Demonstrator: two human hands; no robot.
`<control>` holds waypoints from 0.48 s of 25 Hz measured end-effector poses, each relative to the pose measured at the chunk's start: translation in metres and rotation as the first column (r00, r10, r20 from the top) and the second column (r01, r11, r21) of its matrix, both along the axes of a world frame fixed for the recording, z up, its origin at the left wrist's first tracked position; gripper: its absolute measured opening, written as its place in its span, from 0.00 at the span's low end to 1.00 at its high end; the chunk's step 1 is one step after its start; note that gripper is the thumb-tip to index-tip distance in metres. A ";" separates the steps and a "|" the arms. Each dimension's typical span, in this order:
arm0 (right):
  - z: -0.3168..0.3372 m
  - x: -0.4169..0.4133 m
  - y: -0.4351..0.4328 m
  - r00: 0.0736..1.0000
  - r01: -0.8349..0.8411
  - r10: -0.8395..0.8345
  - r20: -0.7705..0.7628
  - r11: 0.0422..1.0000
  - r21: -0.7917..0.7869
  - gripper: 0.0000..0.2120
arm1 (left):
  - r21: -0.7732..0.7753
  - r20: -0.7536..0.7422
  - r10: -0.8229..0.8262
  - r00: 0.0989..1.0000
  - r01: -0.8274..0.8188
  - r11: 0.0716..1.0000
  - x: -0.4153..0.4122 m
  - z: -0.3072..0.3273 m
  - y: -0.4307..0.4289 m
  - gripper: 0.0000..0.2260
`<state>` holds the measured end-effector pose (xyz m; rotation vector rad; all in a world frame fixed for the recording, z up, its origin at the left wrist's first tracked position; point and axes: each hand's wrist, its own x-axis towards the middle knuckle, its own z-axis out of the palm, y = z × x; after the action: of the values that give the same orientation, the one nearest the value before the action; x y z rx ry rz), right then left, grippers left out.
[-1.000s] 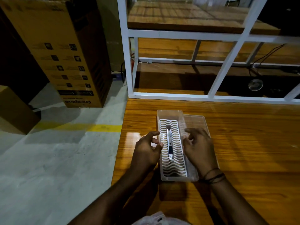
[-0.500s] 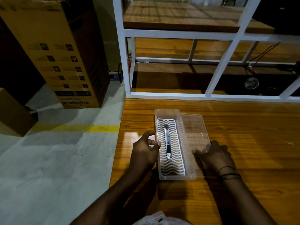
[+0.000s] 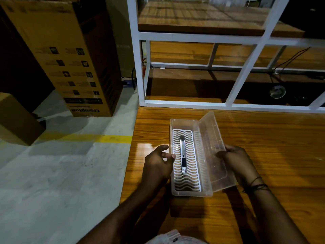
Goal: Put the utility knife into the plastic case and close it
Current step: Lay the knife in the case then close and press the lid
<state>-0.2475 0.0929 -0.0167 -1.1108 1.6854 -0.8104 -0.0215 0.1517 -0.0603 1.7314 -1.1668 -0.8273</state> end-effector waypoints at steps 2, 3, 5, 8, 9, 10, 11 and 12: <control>0.011 0.006 0.002 0.996 0.026 -0.021 0.089 0.998 -0.050 0.15 | -0.006 0.020 -0.002 1.000 0.002 1.000 0.000 0.000 0.000 0.14; 0.016 0.008 0.004 0.995 0.026 -0.018 0.097 0.996 -0.081 0.16 | -0.005 0.028 0.000 1.000 0.000 1.000 0.000 -0.001 0.000 0.13; 0.027 0.013 0.008 0.995 -0.002 0.016 0.097 0.990 -0.141 0.16 | 0.002 0.018 -0.001 1.000 0.001 1.000 0.000 -0.002 0.001 0.12; 0.044 0.028 0.021 0.990 -0.087 0.103 0.092 0.983 -0.163 0.18 | 0.007 0.009 -0.010 1.000 0.010 1.000 -0.001 -0.001 0.002 0.11; 0.046 0.034 0.025 0.986 -0.123 0.138 0.093 0.980 -0.154 0.21 | 0.007 0.006 -0.015 1.000 0.015 1.000 -0.001 -0.001 0.003 0.12; 0.047 0.040 0.029 0.981 -0.143 0.160 0.113 0.980 -0.141 0.24 | 0.010 0.004 -0.018 1.000 0.018 1.000 -0.001 0.000 0.003 0.12; 0.045 0.045 0.032 0.973 -0.155 0.173 0.154 0.980 -0.121 0.27 | 0.012 -0.002 -0.022 1.000 0.022 1.000 -0.001 0.000 0.003 0.12; 0.042 0.050 0.036 0.963 -0.162 0.179 0.200 0.982 -0.100 0.29 | 0.016 -0.006 -0.023 1.000 0.023 1.000 -0.001 0.000 0.003 0.11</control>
<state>-0.1973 0.1287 0.0258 -1.1676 1.3730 -0.8612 -0.0221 0.1549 -0.0600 1.7312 -1.1810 -0.8570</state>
